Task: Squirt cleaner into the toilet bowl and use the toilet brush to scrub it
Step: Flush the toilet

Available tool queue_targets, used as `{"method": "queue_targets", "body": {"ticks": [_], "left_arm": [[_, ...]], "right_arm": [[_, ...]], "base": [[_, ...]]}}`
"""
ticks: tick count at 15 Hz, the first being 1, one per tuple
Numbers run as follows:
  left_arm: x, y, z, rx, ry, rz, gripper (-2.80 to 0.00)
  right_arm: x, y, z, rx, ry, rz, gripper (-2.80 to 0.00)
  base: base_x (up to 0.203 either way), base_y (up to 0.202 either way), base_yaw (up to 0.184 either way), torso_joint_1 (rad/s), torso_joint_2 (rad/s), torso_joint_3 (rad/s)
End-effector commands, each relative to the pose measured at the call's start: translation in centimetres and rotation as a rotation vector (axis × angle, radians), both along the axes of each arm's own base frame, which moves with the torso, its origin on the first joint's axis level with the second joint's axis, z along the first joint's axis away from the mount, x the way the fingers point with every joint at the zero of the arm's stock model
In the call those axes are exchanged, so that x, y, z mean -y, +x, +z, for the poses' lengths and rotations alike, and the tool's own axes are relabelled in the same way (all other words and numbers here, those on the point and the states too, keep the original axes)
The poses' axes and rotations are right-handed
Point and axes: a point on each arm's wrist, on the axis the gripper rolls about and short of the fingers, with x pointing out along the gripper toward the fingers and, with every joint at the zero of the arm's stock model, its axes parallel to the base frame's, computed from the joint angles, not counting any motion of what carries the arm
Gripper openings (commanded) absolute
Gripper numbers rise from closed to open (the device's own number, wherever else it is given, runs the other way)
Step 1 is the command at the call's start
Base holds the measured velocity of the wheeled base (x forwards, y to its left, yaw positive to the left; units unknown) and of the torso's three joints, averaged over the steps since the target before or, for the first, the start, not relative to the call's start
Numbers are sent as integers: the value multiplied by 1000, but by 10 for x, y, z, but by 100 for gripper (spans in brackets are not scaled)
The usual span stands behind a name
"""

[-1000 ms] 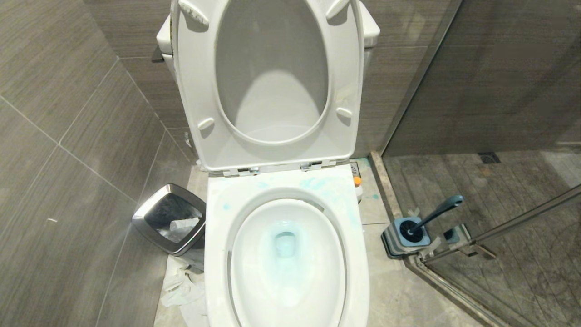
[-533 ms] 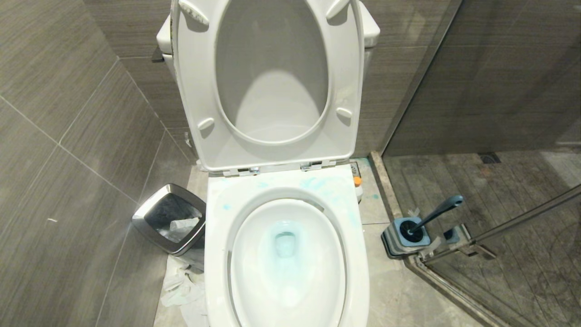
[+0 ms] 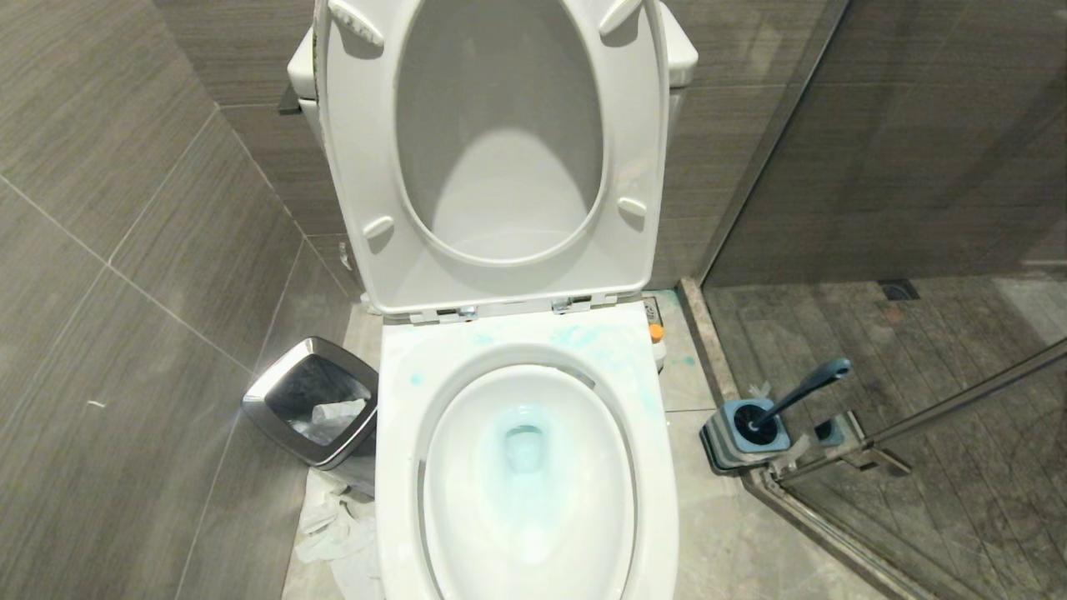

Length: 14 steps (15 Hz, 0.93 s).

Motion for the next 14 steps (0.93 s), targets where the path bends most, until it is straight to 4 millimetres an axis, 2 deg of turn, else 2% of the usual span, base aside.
{"method": "queue_targets", "body": {"ticks": [1, 14], "left_arm": [[0, 0, 0, -3, 1, 1, -280], [0, 0, 0, -3, -1, 1, -280]], "right_arm": [[0, 0, 0, 0, -1, 1, -280], [0, 0, 0, -1, -1, 1, -280]], "base": [[0, 0, 0, 0, 0, 0], [0, 0, 0, 0, 0, 0]]}}
